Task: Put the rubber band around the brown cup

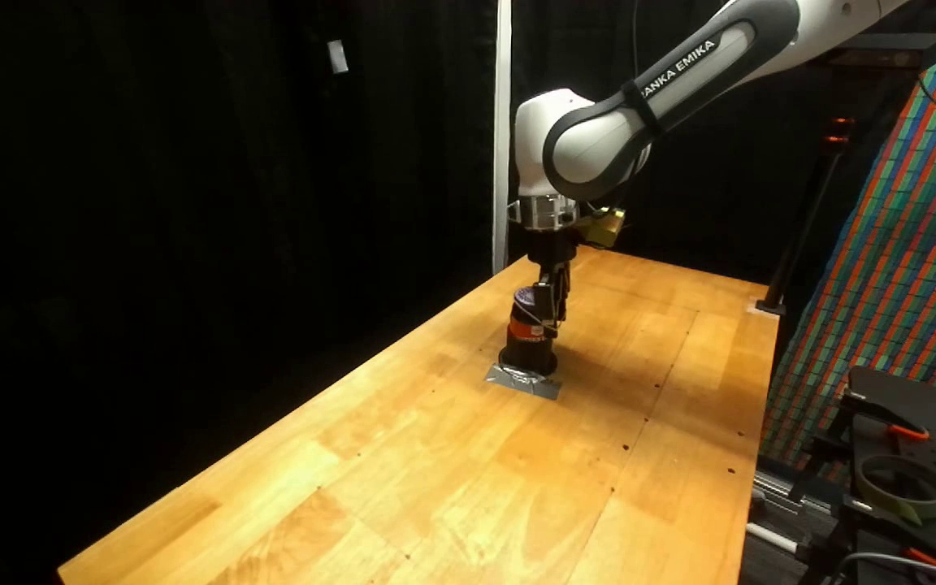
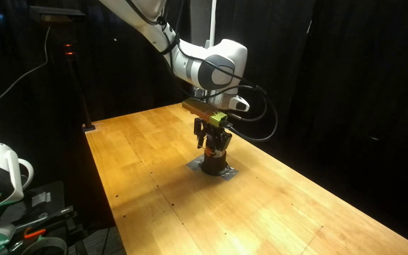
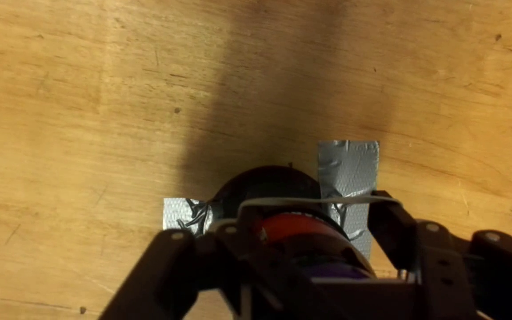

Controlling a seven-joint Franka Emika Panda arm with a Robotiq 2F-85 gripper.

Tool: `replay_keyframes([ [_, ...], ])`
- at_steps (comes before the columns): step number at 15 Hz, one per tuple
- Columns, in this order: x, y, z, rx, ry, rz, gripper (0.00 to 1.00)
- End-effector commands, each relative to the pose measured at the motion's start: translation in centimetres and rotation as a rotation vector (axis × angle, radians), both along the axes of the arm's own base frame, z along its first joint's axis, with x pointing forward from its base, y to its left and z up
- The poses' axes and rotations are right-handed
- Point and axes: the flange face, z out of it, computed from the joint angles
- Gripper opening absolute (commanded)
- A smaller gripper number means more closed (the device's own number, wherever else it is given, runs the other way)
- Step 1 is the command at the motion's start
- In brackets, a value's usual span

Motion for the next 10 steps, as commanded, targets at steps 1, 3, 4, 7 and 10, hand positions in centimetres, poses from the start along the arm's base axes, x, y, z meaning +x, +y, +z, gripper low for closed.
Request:
replay_keyframes([
  [1, -2.5, -1.4, 1.9, 0.011, -0.029, -0.008, 0.33],
  [3, -3.8, -2.3, 2.7, 0.019, -0.05, -0.015, 0.2],
  [4, -4.3, -2.7, 3.1, 0.025, -0.066, -0.023, 0.11],
  [7, -6.2, -3.9, 4.2, 0.074, -0.156, -0.065, 0.0],
  [10, -7.8, -5.2, 4.7, 0.152, -0.265, -0.131, 0.0],
])
